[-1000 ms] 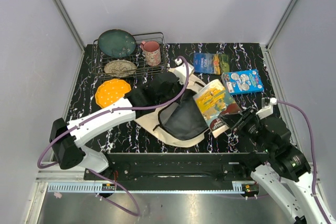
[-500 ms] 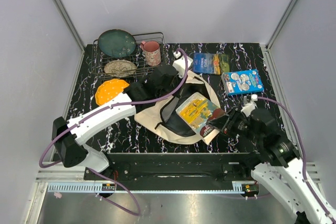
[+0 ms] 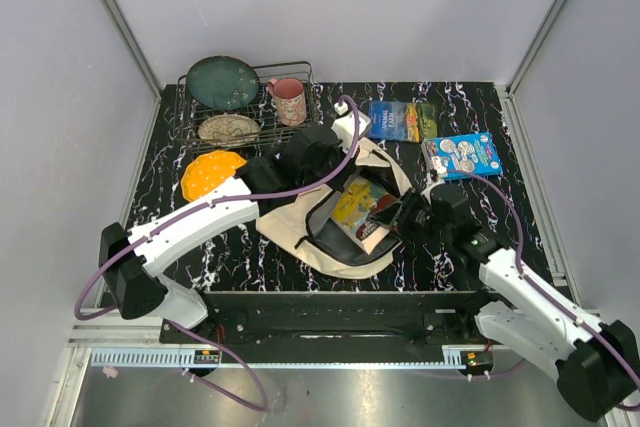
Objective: Pack the student bag
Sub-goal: Place the book in the student bag.
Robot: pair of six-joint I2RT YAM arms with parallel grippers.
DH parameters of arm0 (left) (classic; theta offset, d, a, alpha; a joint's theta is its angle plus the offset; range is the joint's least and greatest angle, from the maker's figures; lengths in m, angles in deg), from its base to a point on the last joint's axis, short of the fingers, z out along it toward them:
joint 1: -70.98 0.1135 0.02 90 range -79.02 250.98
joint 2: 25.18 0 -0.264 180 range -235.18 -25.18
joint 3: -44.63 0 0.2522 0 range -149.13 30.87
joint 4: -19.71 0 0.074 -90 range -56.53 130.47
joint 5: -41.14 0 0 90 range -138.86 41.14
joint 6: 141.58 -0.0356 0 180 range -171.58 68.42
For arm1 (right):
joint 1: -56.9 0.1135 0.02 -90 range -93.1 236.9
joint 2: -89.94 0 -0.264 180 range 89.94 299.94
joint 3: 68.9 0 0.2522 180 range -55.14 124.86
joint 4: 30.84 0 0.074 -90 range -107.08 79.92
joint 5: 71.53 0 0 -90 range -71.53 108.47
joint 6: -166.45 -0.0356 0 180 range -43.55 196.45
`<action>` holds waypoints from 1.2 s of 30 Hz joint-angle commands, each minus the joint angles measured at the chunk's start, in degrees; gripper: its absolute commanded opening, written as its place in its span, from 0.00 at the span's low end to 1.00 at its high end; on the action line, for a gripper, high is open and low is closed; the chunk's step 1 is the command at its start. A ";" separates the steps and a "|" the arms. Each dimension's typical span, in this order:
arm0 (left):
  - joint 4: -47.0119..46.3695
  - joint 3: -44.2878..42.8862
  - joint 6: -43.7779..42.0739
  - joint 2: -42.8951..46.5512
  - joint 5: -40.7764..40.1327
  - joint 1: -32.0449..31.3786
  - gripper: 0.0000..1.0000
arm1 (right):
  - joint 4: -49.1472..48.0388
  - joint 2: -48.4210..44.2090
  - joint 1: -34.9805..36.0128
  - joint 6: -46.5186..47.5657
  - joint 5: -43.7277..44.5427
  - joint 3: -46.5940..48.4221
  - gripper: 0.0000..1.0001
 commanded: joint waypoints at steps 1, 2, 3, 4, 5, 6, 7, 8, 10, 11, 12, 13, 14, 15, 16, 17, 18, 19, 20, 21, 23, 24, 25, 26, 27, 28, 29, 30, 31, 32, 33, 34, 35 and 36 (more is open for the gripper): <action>-5.81 -0.59 -0.22 3.96 3.82 0.19 0.00 | -22.54 5.03 -0.14 -0.92 -2.66 3.99 0.02; -6.16 0.46 -0.13 4.22 4.17 0.28 0.00 | -26.65 6.01 -0.31 -1.00 -3.72 4.25 0.02; -6.34 0.81 -0.13 4.40 4.35 0.28 0.00 | -26.95 6.89 -0.58 -1.70 -4.77 4.78 0.02; -6.43 1.17 -0.04 4.75 4.26 0.19 0.00 | -26.86 7.94 -0.93 -2.32 -5.04 5.65 0.02; -6.43 1.60 -0.04 4.93 4.09 0.28 0.00 | -27.73 8.21 -1.98 -2.76 -5.57 5.57 0.02; -6.61 1.87 -0.13 5.19 3.83 0.19 0.00 | -29.92 8.57 -2.51 -3.98 -7.05 5.05 0.02; -6.87 2.22 -0.22 5.54 3.74 0.28 0.00 | -32.11 9.27 -3.56 -5.12 -8.02 3.39 0.02; -7.13 2.49 -0.65 5.72 3.91 0.19 0.00 | -36.31 9.88 -5.48 -6.53 -8.90 2.42 0.02; -7.57 2.49 -1.18 6.16 4.44 0.28 0.00 | -42.47 12.94 -7.51 -10.83 -12.42 -0.91 0.02; -7.49 1.97 -1.36 6.16 4.53 0.28 0.00 | -50.16 14.27 -9.18 -12.76 -13.56 -1.97 0.02; -7.57 1.79 -1.45 6.16 4.70 0.28 0.00 | -53.98 15.76 -9.71 -17.22 -15.22 -3.03 0.02; -7.40 1.44 -1.62 6.16 4.88 0.19 0.00 | -56.63 18.73 -9.89 -18.48 -15.76 -3.56 0.02; -7.31 1.00 -1.80 6.07 4.97 0.19 0.00 | -58.31 20.16 -9.98 -18.58 -16.29 -3.13 0.02; -7.49 0.73 -1.97 6.07 4.88 0.19 0.00 | -58.15 21.39 -9.98 -17.97 -17.51 -2.69 0.02; -7.57 0.64 -2.15 5.72 4.88 0.28 0.00 | -57.80 23.49 -9.90 -17.88 -17.96 -1.91 0.02; -7.31 0.03 -2.50 5.46 4.88 0.19 0.00 | -54.93 24.21 -9.90 -17.18 -18.84 -1.29 0.02; -7.40 -0.32 -2.59 5.20 4.88 0.37 0.00 | -52.12 24.65 -9.72 -14.13 -19.02 -0.50 0.02; -7.31 -0.59 -2.68 4.76 5.05 0.28 0.00 | -48.69 24.48 -9.46 -12.45 -18.76 1.08 0.02; -7.22 -1.02 -2.94 4.58 5.05 0.37 0.00 | -41.79 23.96 -9.11 -10.43 -18.41 1.96 0.02; -7.22 -1.29 -2.94 4.32 4.53 0.37 0.00 | -37.98 23.34 -8.41 -5.71 -16.49 3.01 0.03; -7.66 -1.99 -2.94 3.96 4.53 0.45 0.00 | -26.32 20.97 -5.69 -1.20 -12.89 6.44 0.05; -7.84 -2.26 -2.94 3.70 4.61 0.46 0.00 | -24.16 20.79 -4.89 1.34 -10.61 7.32 0.06; -7.93 -2.78 -2.94 3.35 4.70 0.46 0.00 | -23.70 21.39 -4.28 1.54 -10.58 7.85 0.06; -7.84 -3.05 -2.94 3.17 4.79 0.54 0.00 | -24.92 21.84 -4.10 1.11 -10.93 7.42 0.06; -7.93 -3.40 -2.68 2.82 4.44 0.54 0.00 | -26.67 22.45 -3.75 -1.16 -10.93 6.64 0.05; -7.75 -4.18 -2.16 2.56 4.00 0.54 0.00 | -30.43 23.59 -3.31 -1.96 -10.85 5.41 0.04; -7.58 -4.71 -1.98 2.21 3.65 0.54 0.00 | -31.34 24.03 -2.09 -2.49 -9.63 5.14 0.04; -6.88 -5.24 -1.80 1.68 3.30 0.54 0.00 | -31.35 24.39 -1.12 -2.76 -8.22 5.13 0.04; -6.70 -5.94 -1.54 1.42 3.12 0.63 0.00 | -31.17 24.48 -0.15 -2.85 -6.47 5.22 0.04; -6.52 -6.12 -0.58 1.33 2.86 0.63 0.00 | -31.00 24.22 2.04 -2.68 -2.62 5.40 0.04; -6.09 -6.47 -0.05 0.80 2.51 0.63 0.00 | -30.91 24.21 2.84 -2.15 -0.76 5.48 0.04; -5.73 -6.91 0.13 0.62 2.51 0.63 0.00 | -31.25 24.39 3.37 -2.15 0.91 5.75 0.04; -5.47 -6.92 0.66 0.45 2.77 0.54 0.00 | -32.48 24.65 4.16 -2.41 2.58 5.58 0.04; -5.20 -6.92 0.84 0.45 2.94 0.63 0.00 | -34.32 25.09 4.34 -2.76 2.95 5.23 0.04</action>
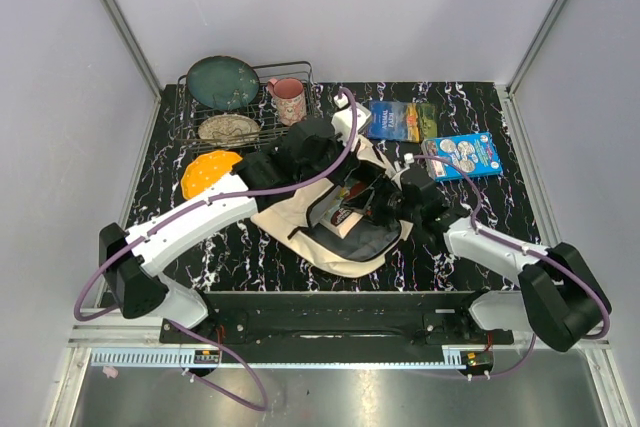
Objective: Pack the student bag
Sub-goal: Place the book in the student bag.
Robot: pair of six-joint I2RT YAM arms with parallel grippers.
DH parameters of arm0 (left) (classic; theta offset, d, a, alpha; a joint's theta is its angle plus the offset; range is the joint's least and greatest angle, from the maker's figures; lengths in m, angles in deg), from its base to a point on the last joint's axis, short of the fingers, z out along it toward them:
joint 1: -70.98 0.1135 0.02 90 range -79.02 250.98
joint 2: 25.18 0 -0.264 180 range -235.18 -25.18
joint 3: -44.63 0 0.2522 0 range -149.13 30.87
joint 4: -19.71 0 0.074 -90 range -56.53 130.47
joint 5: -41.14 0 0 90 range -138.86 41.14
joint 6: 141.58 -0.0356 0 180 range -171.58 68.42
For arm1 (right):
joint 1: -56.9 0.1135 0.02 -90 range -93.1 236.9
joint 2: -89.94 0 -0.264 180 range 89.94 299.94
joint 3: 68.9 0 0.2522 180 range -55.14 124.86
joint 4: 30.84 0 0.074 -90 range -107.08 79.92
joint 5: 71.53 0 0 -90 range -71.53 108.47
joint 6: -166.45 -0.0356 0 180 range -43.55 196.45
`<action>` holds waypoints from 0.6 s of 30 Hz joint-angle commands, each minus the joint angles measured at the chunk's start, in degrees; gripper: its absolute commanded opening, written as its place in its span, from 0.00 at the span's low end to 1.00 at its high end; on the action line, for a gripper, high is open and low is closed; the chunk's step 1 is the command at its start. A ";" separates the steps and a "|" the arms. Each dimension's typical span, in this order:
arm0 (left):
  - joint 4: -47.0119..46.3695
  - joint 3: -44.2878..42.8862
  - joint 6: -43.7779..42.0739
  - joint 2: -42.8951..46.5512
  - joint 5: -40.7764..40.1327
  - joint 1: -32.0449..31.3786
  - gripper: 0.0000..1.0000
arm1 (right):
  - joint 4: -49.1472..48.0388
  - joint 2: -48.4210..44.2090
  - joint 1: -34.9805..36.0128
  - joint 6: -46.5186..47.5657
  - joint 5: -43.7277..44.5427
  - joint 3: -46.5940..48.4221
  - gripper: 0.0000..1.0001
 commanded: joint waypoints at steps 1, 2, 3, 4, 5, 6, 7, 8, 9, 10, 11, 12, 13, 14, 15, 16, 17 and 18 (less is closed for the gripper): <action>-5.29 -3.99 2.85 0.51 0.12 0.11 0.00 | -11.94 1.11 2.31 -0.07 7.34 0.96 0.04; -5.55 -3.81 3.20 0.60 0.21 0.11 0.00 | -14.06 1.82 2.31 -1.03 8.30 0.61 0.04; -5.81 -3.64 3.46 0.77 0.56 0.02 0.00 | -16.78 2.35 2.57 -1.74 8.66 0.17 0.04; -5.73 -3.29 3.99 0.86 0.65 0.02 0.00 | -21.94 3.74 2.49 -2.44 8.93 -0.36 0.04; -5.73 -3.20 4.08 0.86 0.91 0.02 0.00 | -23.90 4.54 2.40 -3.49 8.84 -0.10 0.04; -5.73 -3.19 4.17 1.21 1.00 0.11 0.00 | -24.97 6.03 2.49 -3.76 8.75 0.51 0.04; -5.73 -2.93 4.34 1.22 1.00 0.11 0.00 | -26.89 6.83 2.49 -3.85 8.75 1.30 0.04; -5.64 -2.76 4.43 1.39 1.09 0.11 0.00 | -27.96 7.62 2.57 -4.73 8.84 1.57 0.04; -5.99 -2.67 4.43 1.83 1.27 0.02 0.00 | -28.57 9.98 2.57 -5.17 8.75 2.01 0.04; -6.25 -2.41 4.35 1.92 1.44 0.11 0.00 | -24.84 11.13 2.66 -5.26 8.84 4.01 0.04; -6.52 -2.32 4.26 2.18 1.62 0.02 0.00 | -21.67 12.01 2.66 -4.57 9.45 5.25 0.06; -6.61 -2.40 4.17 2.44 1.62 0.11 0.00 | -20.16 13.76 2.84 -3.86 10.07 6.05 0.07; -6.61 -2.49 4.08 2.45 1.62 0.11 0.00 | -20.06 14.56 3.19 -3.33 10.77 6.23 0.08; -6.61 -2.67 4.08 2.53 1.45 0.11 0.00 | -19.97 15.35 3.28 -3.41 11.47 6.32 0.08; -6.69 -2.67 4.08 2.45 1.44 0.11 0.00 | -19.45 16.75 3.28 -3.15 11.48 6.67 0.09; -6.70 -2.75 4.00 2.53 1.53 0.11 0.00 | -17.18 17.38 3.28 -2.46 11.39 7.89 0.10; -6.78 -2.75 3.99 2.45 1.62 0.02 0.00 | -15.85 17.82 3.80 -0.97 11.82 8.68 0.13; -6.96 -2.75 3.99 2.27 1.62 0.02 0.00 | -14.62 18.78 4.07 -0.35 12.09 9.39 0.14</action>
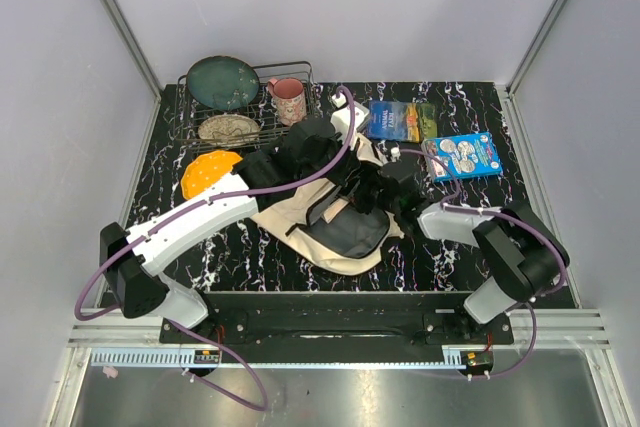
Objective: Pack the student bag
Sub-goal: Place the book in the student bag.
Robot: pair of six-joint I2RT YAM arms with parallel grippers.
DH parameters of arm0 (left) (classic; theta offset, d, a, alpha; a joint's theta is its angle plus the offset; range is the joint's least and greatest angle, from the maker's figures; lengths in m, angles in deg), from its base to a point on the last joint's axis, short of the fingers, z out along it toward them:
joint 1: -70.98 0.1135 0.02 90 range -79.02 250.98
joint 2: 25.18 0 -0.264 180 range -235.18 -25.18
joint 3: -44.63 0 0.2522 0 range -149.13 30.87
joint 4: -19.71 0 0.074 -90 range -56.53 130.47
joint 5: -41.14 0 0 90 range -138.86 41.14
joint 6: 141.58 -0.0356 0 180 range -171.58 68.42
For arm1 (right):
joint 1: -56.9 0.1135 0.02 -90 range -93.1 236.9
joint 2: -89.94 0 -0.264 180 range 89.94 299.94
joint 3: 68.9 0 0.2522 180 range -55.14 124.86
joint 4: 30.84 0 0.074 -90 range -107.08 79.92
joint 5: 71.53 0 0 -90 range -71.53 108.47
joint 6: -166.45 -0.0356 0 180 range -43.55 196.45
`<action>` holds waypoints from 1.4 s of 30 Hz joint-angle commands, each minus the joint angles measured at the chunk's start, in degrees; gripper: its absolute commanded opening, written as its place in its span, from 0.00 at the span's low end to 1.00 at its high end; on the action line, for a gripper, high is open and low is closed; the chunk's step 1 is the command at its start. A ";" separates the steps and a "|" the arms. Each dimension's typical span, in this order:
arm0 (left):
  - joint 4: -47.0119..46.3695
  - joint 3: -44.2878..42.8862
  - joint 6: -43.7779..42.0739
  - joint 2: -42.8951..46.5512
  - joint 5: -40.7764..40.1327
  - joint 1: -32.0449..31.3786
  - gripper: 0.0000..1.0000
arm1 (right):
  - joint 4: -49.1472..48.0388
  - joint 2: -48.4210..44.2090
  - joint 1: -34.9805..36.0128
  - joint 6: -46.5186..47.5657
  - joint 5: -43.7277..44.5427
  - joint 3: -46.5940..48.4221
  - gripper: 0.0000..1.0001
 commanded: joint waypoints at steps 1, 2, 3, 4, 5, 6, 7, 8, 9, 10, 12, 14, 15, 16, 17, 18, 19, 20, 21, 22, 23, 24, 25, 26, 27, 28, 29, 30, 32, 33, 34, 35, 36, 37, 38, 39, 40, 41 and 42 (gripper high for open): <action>-7.40 -2.51 0.74 2.71 1.55 0.04 0.00 | 1.25 2.48 1.38 3.18 3.35 6.26 0.16; -7.40 -2.60 0.74 2.62 1.64 0.04 0.00 | 1.53 3.01 1.90 3.53 3.61 6.62 0.18; -7.57 -2.60 0.74 2.45 1.73 0.04 0.00 | 1.71 3.88 2.17 3.71 4.05 6.89 0.20; -7.66 -2.60 0.91 2.36 1.82 0.04 0.00 | 2.49 4.24 2.52 3.97 4.49 7.59 0.20; -7.66 -2.69 1.00 2.36 1.99 0.04 0.00 | 2.59 4.50 2.87 4.76 5.36 7.85 0.20; -7.92 -2.60 1.09 2.44 2.17 0.04 0.00 | 2.85 5.12 3.40 4.94 5.81 8.12 0.23; -7.92 -2.52 1.26 2.44 2.34 0.04 0.00 | 3.20 5.38 3.66 5.11 6.07 8.56 0.26; -7.92 -2.51 1.35 2.36 2.52 0.04 0.00 | 3.29 5.73 3.75 5.46 6.25 8.73 0.29; -7.84 -2.34 1.35 2.62 2.61 0.04 0.00 | 3.64 6.17 3.93 5.55 6.34 8.91 0.37; -7.92 -2.08 1.44 2.62 2.70 0.04 0.00 | 4.51 6.44 3.93 5.64 6.43 9.35 0.42; -8.01 -1.55 1.44 3.14 2.44 -0.05 0.00 | 4.61 6.62 4.02 5.73 6.51 9.35 0.50; -8.19 -0.76 1.53 3.58 1.82 0.13 0.00 | 4.08 6.44 4.11 5.64 6.43 8.83 0.59; -8.01 -0.24 1.53 3.85 1.56 0.13 0.00 | 4.08 6.01 4.11 5.56 6.43 8.21 0.62; -7.92 -0.06 1.53 4.02 1.38 0.13 0.00 | 4.26 5.57 4.11 5.55 6.60 8.03 0.66; -7.84 0.12 1.53 4.20 1.03 0.22 0.00 | 4.61 5.30 4.11 5.55 7.04 7.68 0.67; -7.75 0.47 1.53 4.46 0.85 0.39 0.00 | 5.04 4.25 4.11 5.73 7.22 7.33 0.68; -7.75 0.82 1.53 4.73 0.76 0.48 0.00 | 6.18 3.63 4.11 5.90 7.48 7.16 0.68; -7.75 0.91 1.53 4.73 0.59 0.83 0.00 | 6.80 3.02 4.11 6.08 7.57 6.81 0.70; -7.57 1.17 1.62 4.82 0.50 0.92 0.00 | 7.42 1.53 4.11 6.17 7.66 6.37 0.70; -7.49 1.35 1.70 4.99 0.41 1.09 0.00 | 9.34 0.82 4.11 6.43 7.66 6.28 0.71; -7.40 1.53 1.70 4.99 0.41 1.44 0.00 | 10.57 0.03 4.11 6.43 7.74 6.27 0.72; -7.40 1.79 1.70 4.99 0.33 1.53 0.00 | 11.63 -1.54 4.02 6.61 7.74 5.93 0.72; -7.40 1.88 1.88 4.99 0.24 1.71 0.00 | 12.51 -2.25 4.10 6.70 7.66 5.49 0.70; -7.40 2.05 1.97 5.08 0.24 2.06 0.00 | 12.52 -3.04 4.11 6.09 7.48 4.96 0.67; -7.40 2.23 1.97 4.99 0.24 2.24 0.00 | 12.43 -4.53 4.11 5.91 7.31 3.91 0.29; -7.40 2.14 2.14 4.99 0.32 2.33 0.00 | 12.17 -5.07 4.11 5.73 7.31 3.38 0.18; -7.40 2.14 2.14 4.91 0.67 2.50 0.00 | 11.65 -5.68 4.11 4.86 7.13 2.94 0.12; -7.66 2.23 2.23 4.82 0.85 2.50 0.00 | 10.51 -5.95 4.02 4.68 6.61 2.24 0.00; -7.84 2.14 2.41 4.64 1.81 2.59 0.00 | 6.20 -5.69 4.02 4.07 5.47 2.06 0.00; -7.92 2.06 2.58 4.38 2.17 2.59 0.00 | 4.89 -4.56 4.10 3.71 4.85 2.67 0.00; -8.10 1.97 2.76 4.38 2.69 2.68 0.00 | 3.92 -3.76 4.02 3.71 4.50 3.28 0.00; -8.19 1.97 2.85 4.29 4.26 2.59 0.00 | 3.56 -3.06 4.02 3.45 4.23 4.07 0.00; -8.62 2.05 2.93 4.20 4.89 2.59 0.00 | 2.86 -1.14 4.02 3.18 3.97 5.03 0.00; -8.89 2.14 3.28 4.29 5.59 2.59 0.00 | 0.33 0.01 4.10 2.83 3.88 5.39 0.00; -9.33 2.23 3.37 4.29 7.25 2.50 0.00 | -1.26 1.24 4.19 2.05 3.44 5.66 0.00; -10.03 2.41 3.46 4.20 8.14 2.59 0.00 | -2.67 3.34 4.19 1.52 3.26 6.44 0.00; -10.29 2.41 3.81 4.20 8.76 2.50 0.00 | -3.73 4.32 4.11 1.08 3.26 7.06 0.00; -10.47 2.41 3.81 4.29 9.54 2.50 0.00 | -4.18 5.20 4.02 0.29 3.70 7.41 0.00; -10.56 2.49 3.81 4.29 9.64 2.50 0.00 | -4.70 6.60 4.10 0.02 4.14 7.68 0.00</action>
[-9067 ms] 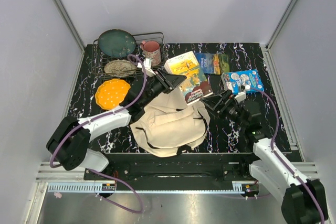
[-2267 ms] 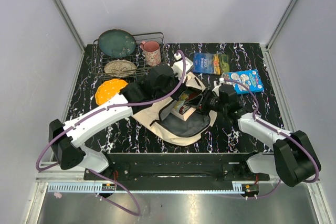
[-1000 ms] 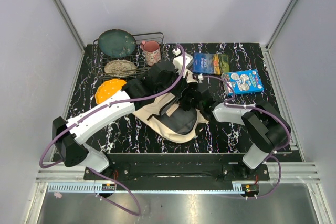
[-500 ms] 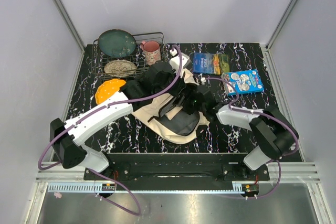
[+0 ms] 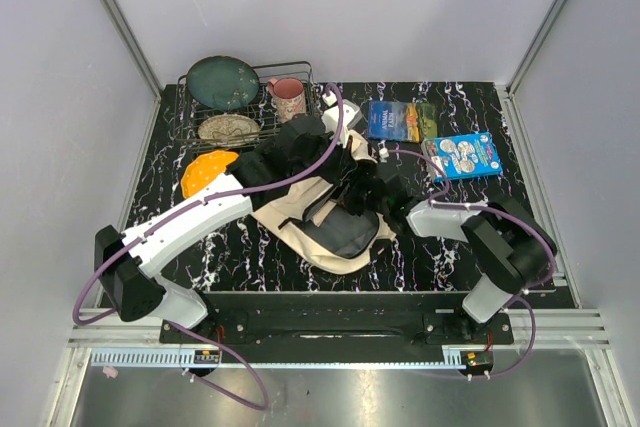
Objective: Pack the student bag
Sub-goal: Place the book in the student bag.
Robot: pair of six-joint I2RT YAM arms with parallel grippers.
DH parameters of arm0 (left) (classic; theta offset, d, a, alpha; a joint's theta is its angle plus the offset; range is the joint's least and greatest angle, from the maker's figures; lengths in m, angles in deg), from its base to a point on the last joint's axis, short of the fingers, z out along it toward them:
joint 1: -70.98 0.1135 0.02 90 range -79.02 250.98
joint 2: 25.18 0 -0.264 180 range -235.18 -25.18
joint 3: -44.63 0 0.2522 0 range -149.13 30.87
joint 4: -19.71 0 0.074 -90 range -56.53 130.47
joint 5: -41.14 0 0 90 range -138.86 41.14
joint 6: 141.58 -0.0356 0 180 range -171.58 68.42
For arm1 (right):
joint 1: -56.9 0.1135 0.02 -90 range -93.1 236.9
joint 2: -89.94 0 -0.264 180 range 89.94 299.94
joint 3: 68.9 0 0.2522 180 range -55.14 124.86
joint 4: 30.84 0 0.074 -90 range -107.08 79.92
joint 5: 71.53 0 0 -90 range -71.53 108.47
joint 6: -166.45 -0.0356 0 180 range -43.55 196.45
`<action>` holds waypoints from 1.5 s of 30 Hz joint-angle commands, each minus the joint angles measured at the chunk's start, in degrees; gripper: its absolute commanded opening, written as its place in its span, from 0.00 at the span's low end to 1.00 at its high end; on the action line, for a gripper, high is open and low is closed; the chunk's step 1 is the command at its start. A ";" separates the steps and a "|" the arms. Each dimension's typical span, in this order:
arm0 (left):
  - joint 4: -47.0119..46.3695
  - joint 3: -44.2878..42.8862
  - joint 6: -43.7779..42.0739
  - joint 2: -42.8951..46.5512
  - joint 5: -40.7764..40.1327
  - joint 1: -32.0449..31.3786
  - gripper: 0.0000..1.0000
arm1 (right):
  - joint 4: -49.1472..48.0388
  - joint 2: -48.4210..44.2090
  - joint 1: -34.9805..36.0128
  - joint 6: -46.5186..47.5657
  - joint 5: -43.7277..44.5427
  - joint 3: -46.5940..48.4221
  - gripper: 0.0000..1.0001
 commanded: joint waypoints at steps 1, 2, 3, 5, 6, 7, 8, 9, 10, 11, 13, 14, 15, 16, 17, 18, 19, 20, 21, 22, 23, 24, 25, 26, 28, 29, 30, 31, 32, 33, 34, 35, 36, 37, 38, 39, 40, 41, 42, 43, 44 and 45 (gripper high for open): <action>-8.70 -0.35 1.39 2.74 5.47 -0.08 0.00 | -10.01 4.10 0.41 -2.74 0.53 3.97 0.00; -8.70 -0.26 1.21 2.83 5.47 -0.08 0.00 | -10.11 4.54 0.41 -2.83 1.93 4.05 0.01; -8.62 -0.08 1.21 2.83 5.47 0.01 0.00 | -10.02 4.63 0.41 -2.91 2.73 4.05 0.02; -8.53 0.09 1.21 2.91 5.29 0.01 0.00 | -10.11 4.72 0.41 -3.09 4.83 3.79 0.04; -8.61 0.27 1.21 2.91 5.20 -0.08 0.00 | -10.55 4.89 0.41 -3.26 5.28 3.27 0.09; -8.70 0.36 1.47 2.91 5.38 -0.08 0.00 | -11.25 4.81 0.32 -3.44 5.54 3.18 0.12; -8.62 0.44 1.48 2.91 5.12 0.01 0.00 | -11.25 4.90 0.41 -3.35 5.98 3.00 0.18; -8.53 0.53 1.48 2.91 4.85 -0.08 0.00 | -10.99 4.81 0.41 -3.35 5.90 3.00 0.35; -8.35 0.53 1.56 2.74 4.50 0.01 0.00 | -10.21 4.55 0.41 -3.18 5.98 2.74 0.42; -7.92 0.62 1.65 2.74 3.63 0.10 0.00 | -9.76 4.20 0.41 -2.66 6.16 2.39 0.47; -7.56 0.71 1.48 2.83 2.75 0.01 0.00 | -9.15 2.79 0.41 -2.48 6.60 0.81 0.59; -7.30 0.80 1.48 2.83 1.87 0.18 0.00 | -8.97 2.26 0.41 -1.78 6.86 0.11 0.64; -7.12 0.88 1.48 2.91 1.52 0.19 0.00 | -8.80 0.78 0.41 -1.68 6.78 -1.29 0.69; -7.03 0.97 1.48 2.83 1.25 0.27 0.00 | -7.84 -0.19 0.41 -1.34 6.95 -1.92 0.74; -6.86 1.06 1.48 2.83 1.07 0.36 0.00 | -7.22 -1.16 0.50 -0.55 7.39 -2.62 0.80; -6.86 1.41 1.48 2.83 0.99 0.62 0.00 | -6.52 -3.43 0.41 -0.28 7.74 -3.58 0.81; -6.86 1.59 1.56 2.91 0.98 0.80 0.00 | -3.81 -4.58 0.32 0.16 8.27 -4.03 0.86; -6.86 1.67 1.65 2.91 0.90 0.89 0.00 | -2.22 -5.90 0.41 1.21 8.71 -4.21 0.89; -6.86 2.02 1.65 2.91 0.72 1.06 0.00 | -0.81 -8.35 0.41 1.65 9.93 -4.64 0.91; -6.77 2.11 1.74 2.91 0.81 1.15 0.00 | 2.34 -9.59 0.50 2.35 10.46 -4.91 0.94; -6.86 2.29 1.74 2.83 0.72 1.24 0.00 | 3.59 -10.91 0.41 3.23 11.25 -5.17 1.00; -6.86 2.38 1.74 2.91 0.63 1.42 0.00 | 4.21 -13.27 0.41 3.50 11.43 -6.13 1.00; -6.77 2.47 1.74 2.74 0.55 1.50 0.00 | 6.13 -14.43 0.50 3.76 11.87 -6.32 1.00; -6.86 2.55 1.74 2.65 0.28 1.59 0.00 | 7.71 -15.83 0.50 4.37 12.92 -6.49 1.00; -6.86 2.64 1.74 2.48 0.28 1.85 0.00 | 11.76 -19.26 0.50 5.17 14.59 -6.84 1.00; -6.86 2.64 1.74 2.39 0.11 1.86 0.00 | 13.25 -20.23 0.50 5.69 15.03 -6.76 1.00; -6.86 2.73 1.83 2.30 0.19 1.94 0.00 | 16.40 -22.59 0.41 6.13 15.47 -6.76 1.00; -6.86 2.73 1.91 2.30 0.19 2.03 0.00 | 17.30 -23.66 0.41 6.31 16.00 -7.02 1.00; -6.94 2.90 1.91 2.21 0.37 2.12 0.00 | 18.35 -25.06 0.50 6.14 16.53 -7.19 1.00; -6.95 2.82 1.91 2.21 0.37 2.12 0.00 | 20.45 -28.03 0.41 6.49 16.71 -7.72 1.00; -6.95 2.90 1.83 2.21 0.46 2.12 0.00 | 21.43 -29.80 0.50 6.75 17.67 -7.98 1.00; -6.86 2.99 1.74 2.12 0.63 2.21 0.00 | 22.75 -31.73 0.50 7.10 18.55 -8.25 1.00; -6.86 2.99 1.74 2.12 0.72 2.21 0.00 | 27.28 -36.19 0.41 7.28 19.86 -8.25 1.00; -6.77 3.08 1.65 2.04 0.89 2.21 0.00 | 29.50 -38.59 0.41 7.80 23.27 -8.25 1.00; -6.60 3.26 1.65 2.12 1.16 2.21 0.00 | 31.62 -41.13 0.41 8.16 25.21 -8.34 1.00; -6.51 3.52 1.48 2.12 1.51 2.21 0.00 | 35.90 -46.12 0.50 8.51 27.32 -8.43 1.00; -6.42 3.61 1.39 2.12 1.77 2.30 0.00 | 37.86 -48.69 0.41 8.42 31.78 -8.51 1.00; -6.42 3.78 1.13 2.21 3.95 2.30 0.03 | 39.79 -51.07 0.41 8.25 34.35 -8.60 1.00; -6.42 3.87 0.60 2.30 5.71 2.30 0.16 | 44.16 -54.83 0.32 7.81 36.90 -8.60 1.00; -6.42 3.87 -0.45 2.47 7.30 2.30 0.67 | 46.73 -55.83 0.24 6.68 41.80 -8.08 1.00; -6.16 3.79 -0.54 2.91 9.75 2.30 0.82 | 49.28 -56.36 -0.55 6.41 43.58 -7.21 1.00; -6.24 3.96 -0.63 3.52 10.47 2.38 0.89 | 53.22 -55.06 -1.25 6.66 44.65 -5.11 1.00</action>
